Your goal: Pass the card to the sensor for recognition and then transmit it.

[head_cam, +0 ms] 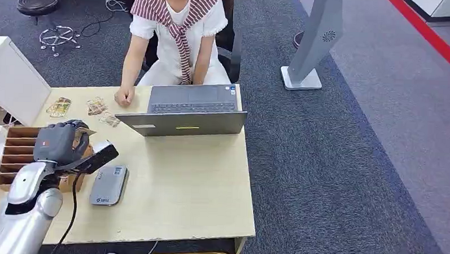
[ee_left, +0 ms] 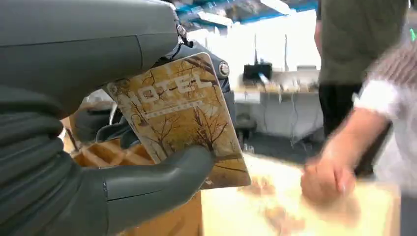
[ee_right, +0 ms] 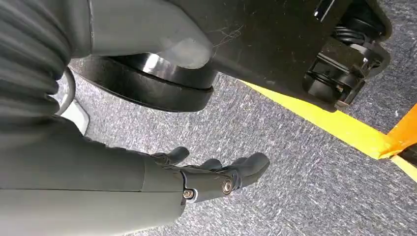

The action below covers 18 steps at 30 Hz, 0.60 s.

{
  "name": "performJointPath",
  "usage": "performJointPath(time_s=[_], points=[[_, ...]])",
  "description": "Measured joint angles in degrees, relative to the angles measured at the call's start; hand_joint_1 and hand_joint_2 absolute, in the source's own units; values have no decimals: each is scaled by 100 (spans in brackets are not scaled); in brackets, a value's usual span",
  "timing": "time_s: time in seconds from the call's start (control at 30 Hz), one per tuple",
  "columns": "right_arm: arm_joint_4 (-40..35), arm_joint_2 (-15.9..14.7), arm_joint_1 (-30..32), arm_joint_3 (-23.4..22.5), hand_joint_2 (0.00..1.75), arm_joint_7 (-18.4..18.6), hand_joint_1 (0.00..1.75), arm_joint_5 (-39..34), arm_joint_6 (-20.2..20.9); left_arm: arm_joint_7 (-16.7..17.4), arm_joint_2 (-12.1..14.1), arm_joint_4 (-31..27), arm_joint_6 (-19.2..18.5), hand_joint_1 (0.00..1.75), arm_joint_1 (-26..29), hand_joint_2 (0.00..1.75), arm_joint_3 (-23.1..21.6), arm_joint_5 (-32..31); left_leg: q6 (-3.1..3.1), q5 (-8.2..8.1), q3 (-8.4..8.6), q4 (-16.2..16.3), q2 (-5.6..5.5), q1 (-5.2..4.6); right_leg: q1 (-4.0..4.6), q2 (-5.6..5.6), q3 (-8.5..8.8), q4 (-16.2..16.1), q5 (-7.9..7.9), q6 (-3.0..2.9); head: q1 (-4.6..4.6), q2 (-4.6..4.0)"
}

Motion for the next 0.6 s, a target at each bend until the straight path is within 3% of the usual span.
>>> performJointPath(time_s=[0.2, 0.6], points=[[0, 0, 3, -9, 175, -4, 0, 0, 0, 136, 127, -530, -146, 175, 792, 175, -372, -123, 1, -4, -2, 1, 16, 0, 3, 21, -12, -1, -4, 2, -4, -2], [0, 0, 4, -13, 175, -7, 0, 2, 0, 153, 239, -687, -183, 175, 887, 175, -510, -86, 1, -5, -2, 1, 16, 0, 3, 17, -11, 0, -3, 2, -7, 0]])
